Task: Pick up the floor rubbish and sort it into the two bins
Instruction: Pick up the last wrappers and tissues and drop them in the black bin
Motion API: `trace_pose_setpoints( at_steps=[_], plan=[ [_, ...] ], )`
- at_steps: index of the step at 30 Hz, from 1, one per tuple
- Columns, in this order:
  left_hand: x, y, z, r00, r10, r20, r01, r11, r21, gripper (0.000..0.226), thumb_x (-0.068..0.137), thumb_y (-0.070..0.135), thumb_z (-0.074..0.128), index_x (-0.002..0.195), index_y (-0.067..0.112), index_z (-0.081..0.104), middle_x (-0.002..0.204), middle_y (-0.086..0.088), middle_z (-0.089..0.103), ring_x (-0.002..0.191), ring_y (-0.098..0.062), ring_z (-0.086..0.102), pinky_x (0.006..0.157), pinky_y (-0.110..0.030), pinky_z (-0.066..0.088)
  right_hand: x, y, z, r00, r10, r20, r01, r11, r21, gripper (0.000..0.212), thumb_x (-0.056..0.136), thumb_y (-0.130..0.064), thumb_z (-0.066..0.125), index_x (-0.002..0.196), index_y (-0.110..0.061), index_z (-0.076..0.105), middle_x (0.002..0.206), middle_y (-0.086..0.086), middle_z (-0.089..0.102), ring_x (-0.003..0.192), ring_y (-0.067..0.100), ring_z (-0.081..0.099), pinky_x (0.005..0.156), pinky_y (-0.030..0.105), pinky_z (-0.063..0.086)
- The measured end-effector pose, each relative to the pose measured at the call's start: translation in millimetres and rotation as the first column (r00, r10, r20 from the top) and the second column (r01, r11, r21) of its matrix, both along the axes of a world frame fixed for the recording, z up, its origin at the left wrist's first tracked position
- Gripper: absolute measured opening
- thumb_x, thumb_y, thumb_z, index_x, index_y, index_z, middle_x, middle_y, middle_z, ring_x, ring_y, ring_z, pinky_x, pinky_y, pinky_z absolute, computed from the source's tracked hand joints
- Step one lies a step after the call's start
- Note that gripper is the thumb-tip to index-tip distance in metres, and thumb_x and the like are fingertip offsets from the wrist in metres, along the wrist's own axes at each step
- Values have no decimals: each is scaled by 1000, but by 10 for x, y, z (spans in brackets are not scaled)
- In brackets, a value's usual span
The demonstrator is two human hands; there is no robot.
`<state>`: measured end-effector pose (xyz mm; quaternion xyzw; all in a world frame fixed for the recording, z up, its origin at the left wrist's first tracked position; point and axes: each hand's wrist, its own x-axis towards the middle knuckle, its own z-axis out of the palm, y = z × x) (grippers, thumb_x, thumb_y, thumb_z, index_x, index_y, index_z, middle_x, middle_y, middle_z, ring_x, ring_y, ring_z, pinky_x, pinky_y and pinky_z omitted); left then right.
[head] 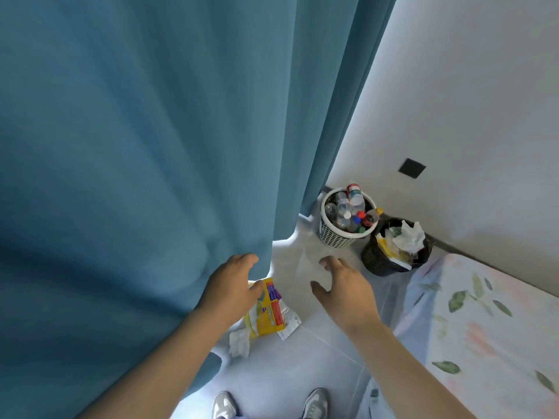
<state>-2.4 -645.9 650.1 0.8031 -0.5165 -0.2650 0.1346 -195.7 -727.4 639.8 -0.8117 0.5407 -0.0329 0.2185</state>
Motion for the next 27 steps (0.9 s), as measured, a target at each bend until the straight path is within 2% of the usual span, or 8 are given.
trace_pose_setpoints(
  at_steps=[4, 9, 12, 16, 19, 21, 24, 27],
  plan=[
    [-9, -21, -670, 1000, 10, 8, -10, 998, 65, 40, 91, 30, 57, 128, 16, 51, 127, -1, 56, 114, -20, 54, 92, -27, 43, -1, -27, -668, 998, 32, -54, -29, 998, 52, 45, 88, -36, 60, 130, -22, 51, 125, -3, 59, 112, 17, 57, 81, 27, 46],
    [5, -54, -1789, 1000, 25, -2, -24, 990, 138, 35, 89, 29, 59, 120, 15, 54, 120, -4, 59, 106, -22, 57, 85, -29, 45, 49, -136, -1729, 994, 51, -99, -41, 994, 105, 47, 89, -37, 60, 131, -21, 50, 124, -2, 59, 112, 19, 57, 82, 27, 47],
    [25, -116, -2555, 1000, 27, -8, -25, 987, 160, 38, 90, 28, 58, 126, 16, 52, 124, -3, 58, 109, -21, 56, 86, -28, 45, 111, -226, -2489, 990, 67, -124, -51, 991, 125, 47, 89, -38, 59, 132, -21, 49, 124, -1, 58, 113, 19, 57, 81, 26, 47],
    [80, -216, -3606, 1000, 13, 18, -16, 980, 200, 35, 90, 29, 57, 122, 16, 53, 121, -5, 59, 105, -22, 58, 83, -29, 47, 203, -370, -3548, 980, 111, -165, -86, 984, 153, 48, 89, -39, 58, 131, -21, 49, 121, -1, 59, 111, 20, 57, 80, 27, 47],
    [190, -291, -4538, 1000, 2, 26, -7, 975, 223, 39, 90, 29, 58, 127, 17, 51, 126, -4, 56, 111, -22, 57, 90, -30, 48, 299, -509, -4468, 969, 154, -193, -123, 979, 165, 49, 88, -41, 59, 131, -20, 48, 121, 0, 58, 109, 21, 57, 81, 28, 47],
    [289, -331, -5075, 1000, 4, 29, -10, 977, 214, 43, 89, 30, 59, 130, 18, 49, 130, -3, 54, 115, -21, 55, 94, -29, 46, 361, -584, -5015, 975, 146, -170, -113, 975, 193, 50, 87, -41, 60, 130, -20, 49, 123, -1, 57, 108, 20, 57, 82, 28, 47],
    [458, -448, -5763, 999, -6, 45, -2, 987, 160, 43, 89, 30, 60, 129, 18, 50, 130, -2, 54, 112, -21, 55, 90, -26, 45, 456, -683, -5745, 985, 105, -133, -71, 969, 238, 53, 84, -44, 65, 130, -20, 49, 124, -1, 57, 105, 18, 59, 82, 28, 47],
    [612, -511, -6302, 998, -13, 67, 5, 993, 121, 44, 88, 31, 61, 128, 18, 49, 130, -1, 54, 114, -20, 53, 89, -26, 44, 590, -788, -6281, 970, 176, -171, -131, 960, 246, 66, 81, -49, 68, 135, -20, 45, 129, 2, 53, 110, 20, 56, 85, 29, 47]
  ],
)
